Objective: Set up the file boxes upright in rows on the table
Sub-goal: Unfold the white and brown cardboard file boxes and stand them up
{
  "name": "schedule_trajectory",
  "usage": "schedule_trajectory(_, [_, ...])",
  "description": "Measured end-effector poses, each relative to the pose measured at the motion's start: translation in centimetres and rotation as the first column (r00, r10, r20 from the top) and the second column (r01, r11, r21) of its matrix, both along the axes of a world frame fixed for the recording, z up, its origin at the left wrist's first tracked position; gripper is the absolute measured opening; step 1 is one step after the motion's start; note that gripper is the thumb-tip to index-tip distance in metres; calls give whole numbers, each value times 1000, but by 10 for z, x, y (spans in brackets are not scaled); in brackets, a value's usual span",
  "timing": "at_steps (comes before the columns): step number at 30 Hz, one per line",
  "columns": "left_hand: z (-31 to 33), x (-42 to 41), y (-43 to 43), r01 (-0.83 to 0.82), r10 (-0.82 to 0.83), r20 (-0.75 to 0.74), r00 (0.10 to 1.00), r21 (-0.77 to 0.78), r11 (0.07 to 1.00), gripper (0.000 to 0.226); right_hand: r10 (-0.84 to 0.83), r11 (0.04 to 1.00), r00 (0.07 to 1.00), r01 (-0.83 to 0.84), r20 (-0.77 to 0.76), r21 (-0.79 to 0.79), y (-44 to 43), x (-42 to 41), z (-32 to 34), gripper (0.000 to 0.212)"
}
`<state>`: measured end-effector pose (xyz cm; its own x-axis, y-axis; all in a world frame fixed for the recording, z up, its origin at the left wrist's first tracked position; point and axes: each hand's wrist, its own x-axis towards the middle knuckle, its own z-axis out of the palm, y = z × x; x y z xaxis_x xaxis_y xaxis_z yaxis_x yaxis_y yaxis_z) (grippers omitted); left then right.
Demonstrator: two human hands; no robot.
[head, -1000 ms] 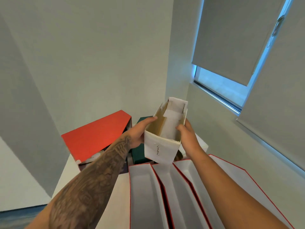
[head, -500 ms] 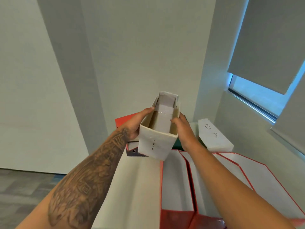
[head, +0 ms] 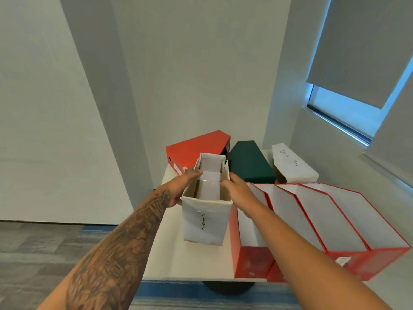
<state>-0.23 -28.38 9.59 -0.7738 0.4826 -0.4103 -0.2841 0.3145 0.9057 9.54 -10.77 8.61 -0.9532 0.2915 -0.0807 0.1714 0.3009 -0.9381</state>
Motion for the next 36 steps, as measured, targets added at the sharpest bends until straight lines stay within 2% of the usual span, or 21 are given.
schedule_trajectory(2, [-14,7,2,-13,9,-41,999,-93,996,57,-2,999,999,0,41,55,1,6,-16,32])
schedule_trajectory(6, [-43,21,15,-23,-41,-225,973,-274,962,50,-13,988,993,-6,121,157,3,18,-44,37])
schedule_trajectory(10, [-72,27,25,-62,-38,-319,947,-298,953,51,-61,973,993,36,105,227,2,24,-66,43])
schedule_trajectory(16, [-102,38,36,-5,-77,-275,958,-284,959,38,-73,960,979,17,191,278,8,27,-94,49])
schedule_trajectory(24, [-141,52,44,36,-92,-236,967,-231,972,34,-86,911,957,-36,275,411,8,30,-116,68])
schedule_trajectory(36, [-159,45,47,-11,-34,-225,974,-193,981,25,-146,899,965,37,218,437,10,26,-129,67])
